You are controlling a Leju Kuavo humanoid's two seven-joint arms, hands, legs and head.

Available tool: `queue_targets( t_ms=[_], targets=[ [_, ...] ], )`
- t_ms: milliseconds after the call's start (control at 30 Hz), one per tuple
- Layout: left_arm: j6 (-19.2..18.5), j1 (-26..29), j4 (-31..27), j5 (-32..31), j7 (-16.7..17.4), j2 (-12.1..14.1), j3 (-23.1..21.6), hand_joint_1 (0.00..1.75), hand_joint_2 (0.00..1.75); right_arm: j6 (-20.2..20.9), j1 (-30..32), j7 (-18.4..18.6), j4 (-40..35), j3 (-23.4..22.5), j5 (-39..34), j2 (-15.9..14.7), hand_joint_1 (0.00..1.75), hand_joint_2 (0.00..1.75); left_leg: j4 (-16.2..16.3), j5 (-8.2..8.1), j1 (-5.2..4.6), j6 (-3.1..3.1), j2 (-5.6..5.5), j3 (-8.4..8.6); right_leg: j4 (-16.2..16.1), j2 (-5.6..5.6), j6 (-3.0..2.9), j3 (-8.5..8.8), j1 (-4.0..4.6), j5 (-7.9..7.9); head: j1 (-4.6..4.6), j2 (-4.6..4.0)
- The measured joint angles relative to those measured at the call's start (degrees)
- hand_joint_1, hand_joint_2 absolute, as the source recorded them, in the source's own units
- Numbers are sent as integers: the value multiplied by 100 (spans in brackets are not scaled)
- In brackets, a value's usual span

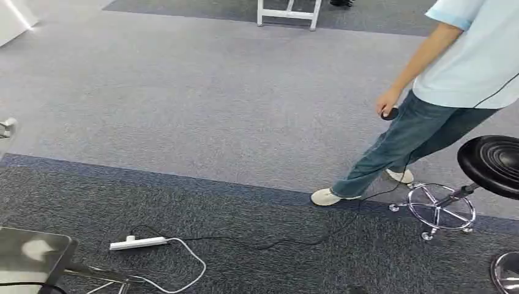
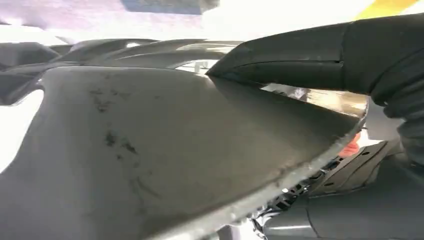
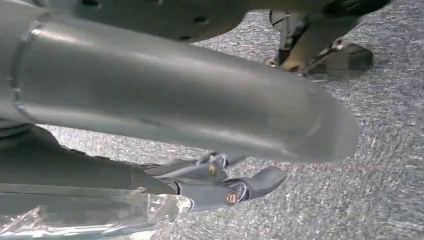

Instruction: Take the parts from the cabinet and place them on the table.

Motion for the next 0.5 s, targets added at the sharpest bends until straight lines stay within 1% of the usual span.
queue_targets(
  t_ms=[33,67,100,133,167,200,233,267,300,333,367,400,433,467,500],
  targets=[
    [0,2,0,-6,0,-9,0,175,175,0,10,2,0,0,-7,0,0,0,0,-1,-6,6,-48,0,113,8,-12,-82,0,24,2,0],
    [0,3,2,-11,0,-11,0,175,175,0,19,7,0,0,-7,0,0,0,1,-1,-11,6,-105,4,-53,15,-33,-22,0,181,0,0],
    [4,3,2,-15,0,-11,0,175,175,0,20,7,0,0,-7,0,0,0,1,-1,-14,5,-164,8,-463,33,-63,160,1,433,2,0],
    [7,2,2,-26,0,-11,2,175,175,0,15,7,0,0,-7,0,0,0,1,0,-14,4,-216,14,-1033,92,-98,435,1,709,0,0],
    [9,2,2,-33,0,-11,2,175,175,0,11,7,0,0,-7,0,0,0,1,3,-8,-3,-265,19,-1534,225,-125,699,0,902,2,0],
    [15,2,2,-41,0,-11,4,175,175,0,2,9,0,0,-9,0,0,0,14,-1,-34,-30,-298,3,-1719,338,-119,777,0,832,-4,0],
    [20,3,2,-44,0,-11,9,175,175,0,-5,7,0,0,-11,4,0,0,14,6,-22,-57,-340,-14,-1742,264,-116,831,5,865,-2,0],
    [22,4,2,-44,0,-11,11,175,175,0,-9,9,0,0,-11,4,0,0,5,24,-5,-92,-364,-26,-1729,236,-121,820,23,866,-7,0],
    [22,18,2,-44,0,-11,18,175,175,0,-8,9,0,0,-15,4,0,0,-27,46,14,-134,-399,-23,-1725,197,-150,818,42,874,-4,0],
    [22,26,2,-44,0,-6,22,175,175,0,-7,11,0,-2,-20,4,0,0,-33,51,11,-172,-428,-27,-1773,160,-195,827,27,906,-4,0],
    [22,47,4,-44,0,0,26,175,175,0,-12,9,0,-2,-20,9,0,0,33,-6,19,-180,-300,-45,-1826,96,-243,847,1,943,-11,0],
    [22,42,7,-44,0,4,26,175,175,0,-12,7,0,0,-20,11,0,0,224,-176,-3,-194,-123,-141,-1843,80,-273,848,2,952,-41,0],
    [24,19,9,-46,0,2,26,175,175,0,-11,7,0,0,-22,11,0,0,628,-419,-4,-215,-34,-324,-1843,40,-286,841,3,953,-46,0],
    [24,14,15,-48,0,2,24,175,175,0,-5,7,0,-2,-22,11,0,0,1098,-645,0,-234,13,-534,-1842,-4,-294,837,7,947,-46,0],
    [30,18,20,-59,0,2,24,175,175,0,3,7,0,-2,-24,11,0,0,1547,-815,4,-252,28,-739,-1841,-47,-297,831,9,945,-41,0]
  ],
)
